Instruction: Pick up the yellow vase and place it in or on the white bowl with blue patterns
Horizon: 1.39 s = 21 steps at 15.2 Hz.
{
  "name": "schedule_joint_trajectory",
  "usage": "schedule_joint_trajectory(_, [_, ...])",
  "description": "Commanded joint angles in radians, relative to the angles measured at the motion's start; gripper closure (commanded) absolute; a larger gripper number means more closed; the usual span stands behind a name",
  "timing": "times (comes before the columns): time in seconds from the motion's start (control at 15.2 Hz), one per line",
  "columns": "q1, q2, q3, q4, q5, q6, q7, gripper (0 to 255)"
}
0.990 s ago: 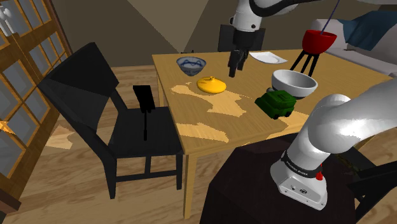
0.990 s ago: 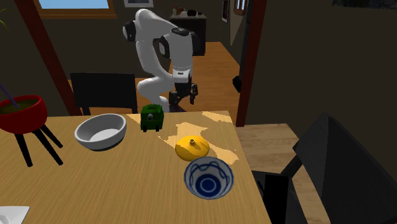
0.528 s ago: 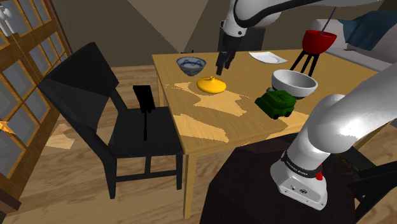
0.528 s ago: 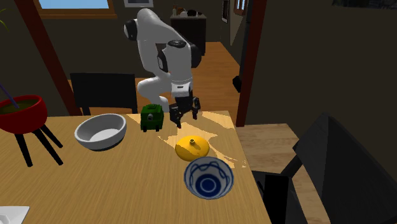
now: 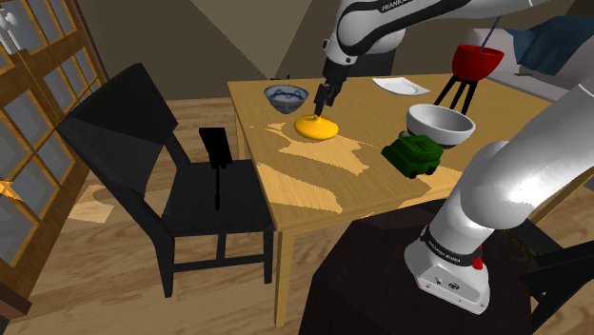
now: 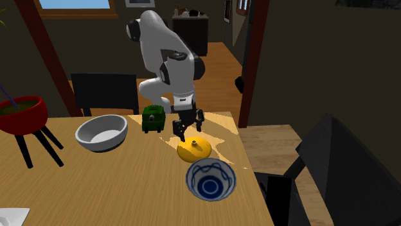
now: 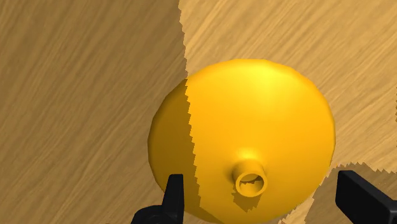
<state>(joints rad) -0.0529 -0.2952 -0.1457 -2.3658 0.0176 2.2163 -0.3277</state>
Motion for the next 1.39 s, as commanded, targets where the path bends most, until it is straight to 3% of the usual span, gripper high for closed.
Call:
schedule_joint_trajectory(0.0, [0.001, 0.015, -0.002, -0.013, 0.003, 0.029, -0.004, 0])
schedule_joint_trajectory(0.59, [0.002, 0.027, -0.002, -0.023, 0.005, 0.051, -0.005, 0])
schedule_joint_trajectory(0.66, [0.002, 0.027, -0.002, -0.023, 0.005, 0.051, -0.005, 255])
schedule_joint_trajectory(1.32, [0.001, 0.022, -0.002, -0.014, 0.004, 0.037, -0.004, 255])
